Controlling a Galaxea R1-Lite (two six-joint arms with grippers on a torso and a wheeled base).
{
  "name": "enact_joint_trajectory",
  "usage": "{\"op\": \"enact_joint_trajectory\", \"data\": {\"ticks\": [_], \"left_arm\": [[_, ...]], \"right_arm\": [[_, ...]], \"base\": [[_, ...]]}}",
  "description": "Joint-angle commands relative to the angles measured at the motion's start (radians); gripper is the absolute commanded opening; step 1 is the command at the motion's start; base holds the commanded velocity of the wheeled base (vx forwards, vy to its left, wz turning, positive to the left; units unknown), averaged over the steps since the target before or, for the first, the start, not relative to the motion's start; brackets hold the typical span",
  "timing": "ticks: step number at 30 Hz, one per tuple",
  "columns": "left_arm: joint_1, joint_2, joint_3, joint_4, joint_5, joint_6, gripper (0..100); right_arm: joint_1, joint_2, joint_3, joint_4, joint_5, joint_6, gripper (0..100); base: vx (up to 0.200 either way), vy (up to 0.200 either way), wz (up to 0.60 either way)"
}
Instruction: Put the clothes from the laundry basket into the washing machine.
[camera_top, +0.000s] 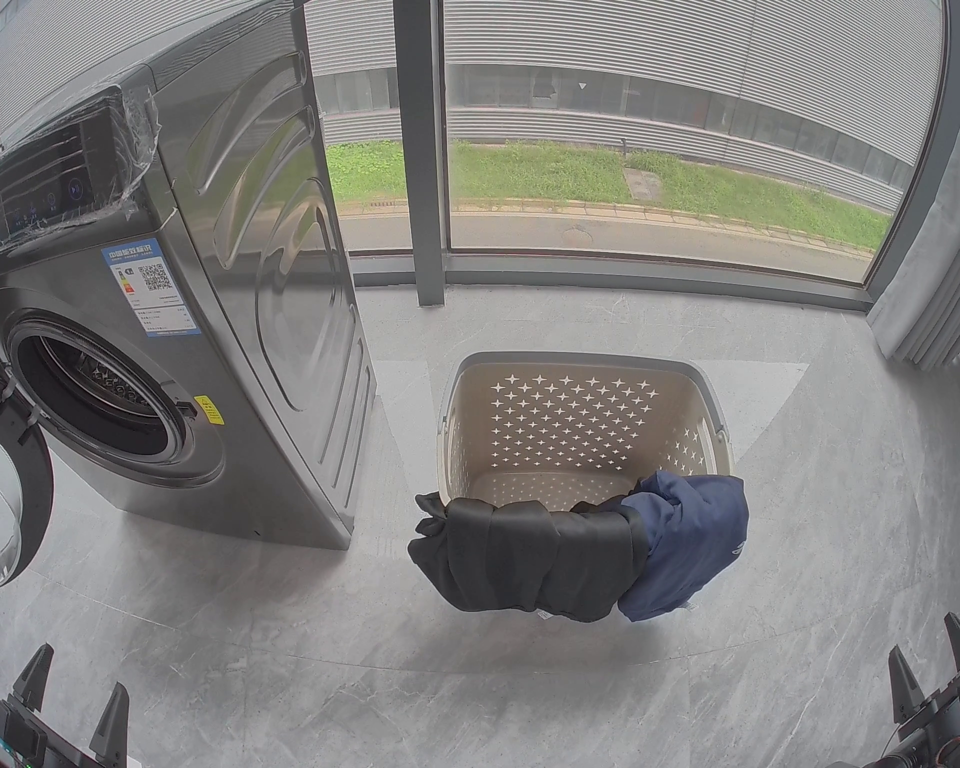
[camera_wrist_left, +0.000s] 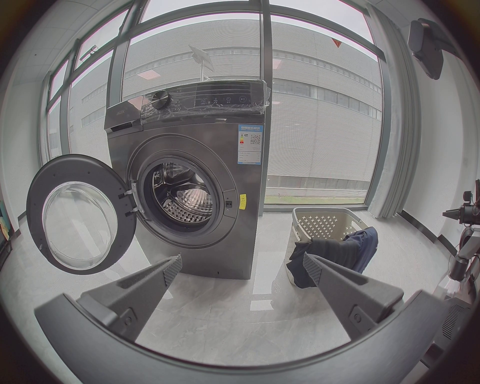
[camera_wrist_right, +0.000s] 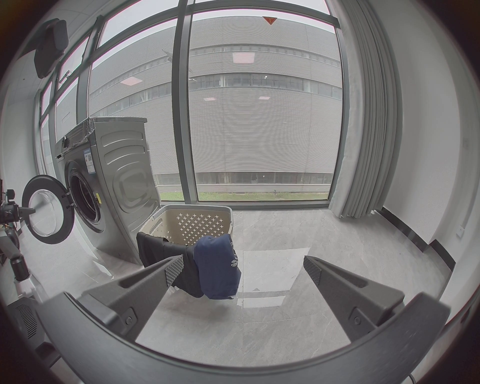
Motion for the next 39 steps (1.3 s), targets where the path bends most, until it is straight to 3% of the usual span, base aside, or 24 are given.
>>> {"op": "enact_joint_trajectory", "data": {"ticks": [1, 12, 14, 17, 20, 28, 33, 35, 39], "left_arm": [[0.0, -0.018, 0.018, -0.001, 0.0, -0.002, 100], [0.0, -0.018, 0.018, -0.001, 0.002, 0.0, 100], [0.0, -0.018, 0.018, -0.001, 0.002, 0.0, 100], [0.0, -0.018, 0.018, -0.001, 0.003, -0.002, 100], [0.0, -0.018, 0.018, -0.001, 0.003, 0.003, 100], [0.0, -0.018, 0.018, -0.001, 0.002, 0.0, 100], [0.0, -0.018, 0.018, -0.001, 0.0, 0.0, 100], [0.0, -0.018, 0.018, -0.001, 0.0, 0.0, 100], [0.0, -0.018, 0.018, -0.001, 0.0, 0.0, 100]], "right_arm": [[0.0, -0.002, 0.018, 0.0, 0.0, 0.0, 100], [0.001, -0.002, 0.015, 0.003, 0.002, 0.001, 100], [0.0, -0.002, 0.018, -0.002, -0.001, 0.024, 100], [-0.003, 0.002, -0.097, -0.061, -0.012, 0.031, 100], [-0.005, 0.09, -0.255, 0.006, -0.012, 0.049, 100], [0.009, 0.235, -0.265, 0.041, 0.009, 0.05, 100], [0.01, 0.306, -0.24, 0.049, 0.052, 0.05, 100], [0.01, 0.363, -0.226, 0.049, 0.095, 0.052, 100], [0.007, 0.551, -0.229, 0.031, 0.153, 0.097, 100]], "base": [[0.0, 0.0, 0.0], [0.0, 0.0, 0.0], [0.0, 0.0, 0.0], [0.2, 0.0, 0.0], [0.2, -0.2, 0.0], [0.0, 0.0, 0.0], [0.0, 0.0, 0.0], [0.0, 0.0, 0.0], [0.0, 0.0, 0.0]]}}
